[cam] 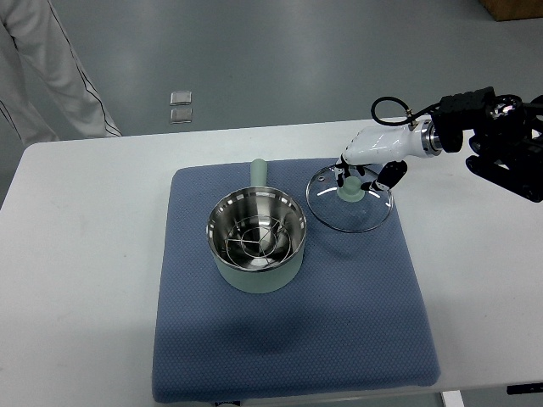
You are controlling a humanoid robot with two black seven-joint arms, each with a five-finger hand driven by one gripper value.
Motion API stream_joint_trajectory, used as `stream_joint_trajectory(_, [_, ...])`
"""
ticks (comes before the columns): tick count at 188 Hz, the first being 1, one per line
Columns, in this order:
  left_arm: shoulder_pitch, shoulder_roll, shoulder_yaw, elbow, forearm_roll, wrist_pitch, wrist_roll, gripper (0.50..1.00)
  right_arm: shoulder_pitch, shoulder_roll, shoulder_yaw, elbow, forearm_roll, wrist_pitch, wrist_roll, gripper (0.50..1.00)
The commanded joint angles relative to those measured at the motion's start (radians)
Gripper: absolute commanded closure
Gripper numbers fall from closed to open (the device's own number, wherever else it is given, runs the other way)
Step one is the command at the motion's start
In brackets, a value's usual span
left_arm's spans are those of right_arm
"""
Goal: Open lid and place right of pot
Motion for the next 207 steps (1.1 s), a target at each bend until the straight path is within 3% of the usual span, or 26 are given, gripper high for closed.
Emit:
stream_joint_trajectory(1, [0.000, 0.000, 0.000, 0.000, 0.000, 0.000, 0.001, 0.500, -0.024, 0.001, -0.002, -0.003, 0.000, -0.010, 0.000, 1.000])
stream_joint_trajectory(40, [0.000, 0.000, 0.000, 0.000, 0.000, 0.001, 0.000, 0.500, -0.036, 0.001, 0.002, -0.004, 0.001, -0.014, 0.000, 1.000])
stream_joint_trajectory(53, [0.000, 0.000, 0.000, 0.000, 0.000, 0.000, 0.000, 0.500, -0.041, -0.002, 0.004, -0.004, 0.001, -0.013, 0.000, 0.932])
stream_joint_trajectory(63, [0.000, 0.000, 0.000, 0.000, 0.000, 0.000, 0.000, 0.500, -0.041, -0.002, 0.004, -0.004, 0.001, -0.013, 0.000, 0.932])
stream_joint_trajectory(64, [0.000, 0.000, 0.000, 0.000, 0.000, 0.000, 0.000, 0.500, -0.041, -0.001, 0.004, -0.004, 0.001, -0.013, 0.000, 0.833])
stream_joint_trajectory(69, [0.000, 0.000, 0.000, 0.000, 0.000, 0.001, 0.000, 0.500, -0.041, -0.002, 0.004, -0.004, 0.001, -0.013, 0.000, 0.773])
stream_joint_trajectory(72, [0.000, 0.000, 0.000, 0.000, 0.000, 0.001, 0.000, 0.500, -0.041, -0.002, 0.004, -0.004, 0.001, -0.013, 0.000, 0.708])
stream_joint_trajectory(78, [0.000, 0.000, 0.000, 0.000, 0.000, 0.000, 0.000, 0.500, -0.041, -0.002, 0.004, -0.004, 0.006, -0.011, 0.000, 0.636])
stream_joint_trajectory(87, [0.000, 0.000, 0.000, 0.000, 0.000, 0.000, 0.000, 0.500, -0.041, -0.002, 0.004, -0.004, 0.006, -0.011, 0.000, 0.636])
stream_joint_trajectory(88, [0.000, 0.000, 0.000, 0.000, 0.000, 0.000, 0.000, 0.500, -0.041, -0.002, 0.002, -0.004, 0.021, -0.005, 0.000, 0.603])
stream_joint_trajectory(147, [0.000, 0.000, 0.000, 0.000, 0.000, 0.001, 0.000, 0.500, -0.010, -0.016, 0.006, 0.005, 0.120, 0.000, 0.000, 0.576])
stream_joint_trajectory(178, [0.000, 0.000, 0.000, 0.000, 0.000, 0.000, 0.000, 0.500, 0.008, -0.021, 0.018, 0.003, 0.385, 0.026, 0.000, 0.572])
stream_joint_trajectory(207, [0.000, 0.000, 0.000, 0.000, 0.000, 0.001, 0.000, 0.500, -0.004, -0.019, 0.110, -0.008, 0.685, 0.108, 0.000, 0.572])
